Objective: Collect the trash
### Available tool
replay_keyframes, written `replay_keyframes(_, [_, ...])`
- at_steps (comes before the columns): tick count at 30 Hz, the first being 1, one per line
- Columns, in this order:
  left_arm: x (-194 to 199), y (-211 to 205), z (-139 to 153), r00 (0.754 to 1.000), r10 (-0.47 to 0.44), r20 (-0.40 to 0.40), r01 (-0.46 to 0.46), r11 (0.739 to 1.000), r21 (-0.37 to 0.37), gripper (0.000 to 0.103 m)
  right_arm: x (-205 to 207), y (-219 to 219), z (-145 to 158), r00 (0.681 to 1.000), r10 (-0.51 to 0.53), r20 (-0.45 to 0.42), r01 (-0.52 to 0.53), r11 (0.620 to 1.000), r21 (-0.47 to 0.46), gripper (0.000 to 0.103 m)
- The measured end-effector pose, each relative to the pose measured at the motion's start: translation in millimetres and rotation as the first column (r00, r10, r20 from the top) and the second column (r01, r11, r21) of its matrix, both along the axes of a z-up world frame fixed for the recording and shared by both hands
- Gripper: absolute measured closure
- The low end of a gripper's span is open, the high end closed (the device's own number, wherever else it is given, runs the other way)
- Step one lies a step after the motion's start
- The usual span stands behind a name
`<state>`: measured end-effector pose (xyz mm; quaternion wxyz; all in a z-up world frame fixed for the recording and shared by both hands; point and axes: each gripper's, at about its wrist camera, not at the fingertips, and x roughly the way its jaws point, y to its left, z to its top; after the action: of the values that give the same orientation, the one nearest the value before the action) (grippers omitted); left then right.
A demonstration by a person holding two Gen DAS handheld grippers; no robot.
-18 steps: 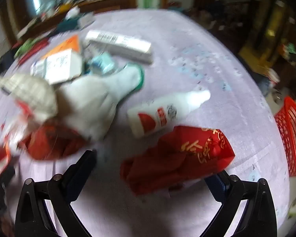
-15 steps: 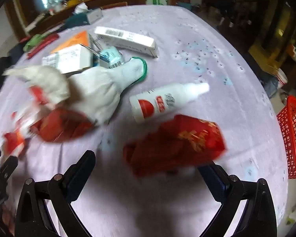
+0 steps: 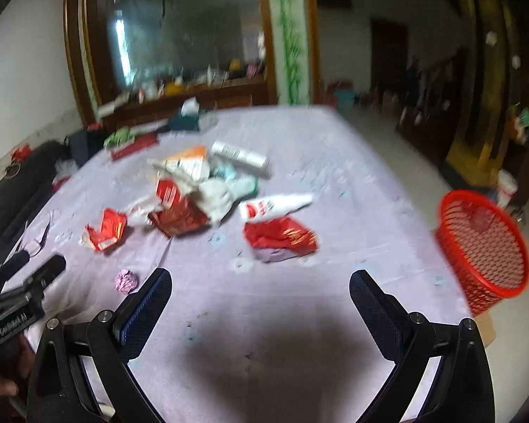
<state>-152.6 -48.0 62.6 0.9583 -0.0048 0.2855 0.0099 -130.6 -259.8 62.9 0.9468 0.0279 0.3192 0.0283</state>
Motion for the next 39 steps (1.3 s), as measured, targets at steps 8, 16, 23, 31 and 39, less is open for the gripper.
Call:
replay_keyframes(8, [-36, -19, 11, 0.995, 0.006, 0.097, -0.011, 0.999, 0.052, 0.0, -26, -21, -6, 0.997, -0.07, 0.025, 0.07, 0.997, 0.011, 0.005])
replay_keyframes(16, [-34, -19, 5, 0.997, 0.012, 0.074, -0.016, 0.998, 0.057, 0.0, -32, -17, -6, 0.995, -0.086, 0.05, 0.088, 0.995, -0.038, 0.005])
replay_keyframes(23, [-31, -22, 0, 0.999, -0.003, 0.052, 0.0, 0.999, 0.054, 0.0, -31, -15, -6, 0.995, -0.089, 0.043, 0.091, 0.995, -0.051, 0.005])
replay_keyframes(31, [-31, -23, -2, 0.999, -0.009, 0.043, 0.007, 0.999, 0.053, 0.0, -31, -16, -8, 0.995, -0.091, 0.035, 0.093, 0.994, -0.058, 0.005])
replay_keyframes(39, [-30, -23, -4, 0.999, -0.025, 0.026, 0.024, 0.999, 0.049, 0.0, -30, -16, -10, 0.995, -0.092, 0.026, 0.093, 0.994, -0.054, 0.005])
